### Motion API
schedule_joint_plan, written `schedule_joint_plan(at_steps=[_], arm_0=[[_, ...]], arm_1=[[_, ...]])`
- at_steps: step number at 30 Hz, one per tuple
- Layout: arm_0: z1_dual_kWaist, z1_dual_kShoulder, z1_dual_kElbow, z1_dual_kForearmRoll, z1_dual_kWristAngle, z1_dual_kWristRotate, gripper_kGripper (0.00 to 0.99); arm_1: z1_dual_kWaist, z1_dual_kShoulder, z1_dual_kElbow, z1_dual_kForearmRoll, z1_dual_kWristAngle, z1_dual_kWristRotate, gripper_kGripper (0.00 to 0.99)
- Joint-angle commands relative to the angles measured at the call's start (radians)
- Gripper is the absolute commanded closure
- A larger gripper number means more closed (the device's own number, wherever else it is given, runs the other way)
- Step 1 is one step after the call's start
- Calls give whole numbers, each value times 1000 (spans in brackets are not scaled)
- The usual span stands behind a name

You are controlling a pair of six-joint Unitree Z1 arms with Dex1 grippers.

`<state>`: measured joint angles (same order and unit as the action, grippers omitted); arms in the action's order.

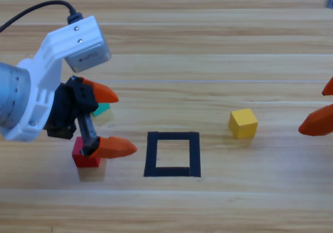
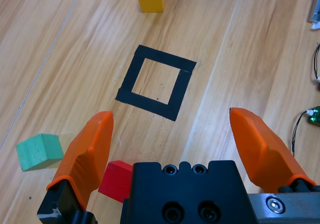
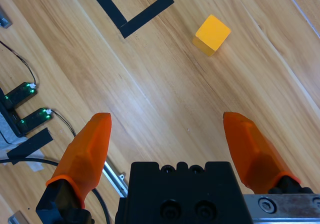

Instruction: Stack the blocks in the rectangular block: red at the bottom, yellow in the middle, green on top

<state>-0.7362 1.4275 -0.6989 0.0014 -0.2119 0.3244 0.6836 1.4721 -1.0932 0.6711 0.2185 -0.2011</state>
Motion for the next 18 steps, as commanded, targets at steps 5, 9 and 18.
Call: schedule_joint_plan(at_steps=[5,9,18], arm_0=[[0,8,-13,12,23,-13,0],[0,10,-13,12,25,-13,0],[3,13,-14,14,31,-22,0]], arm_1=[[20,62,26,-27,-13,-4,10],[20,70,32,-50,-19,14,10],[20,211,-27,-88,-212,218,11]])
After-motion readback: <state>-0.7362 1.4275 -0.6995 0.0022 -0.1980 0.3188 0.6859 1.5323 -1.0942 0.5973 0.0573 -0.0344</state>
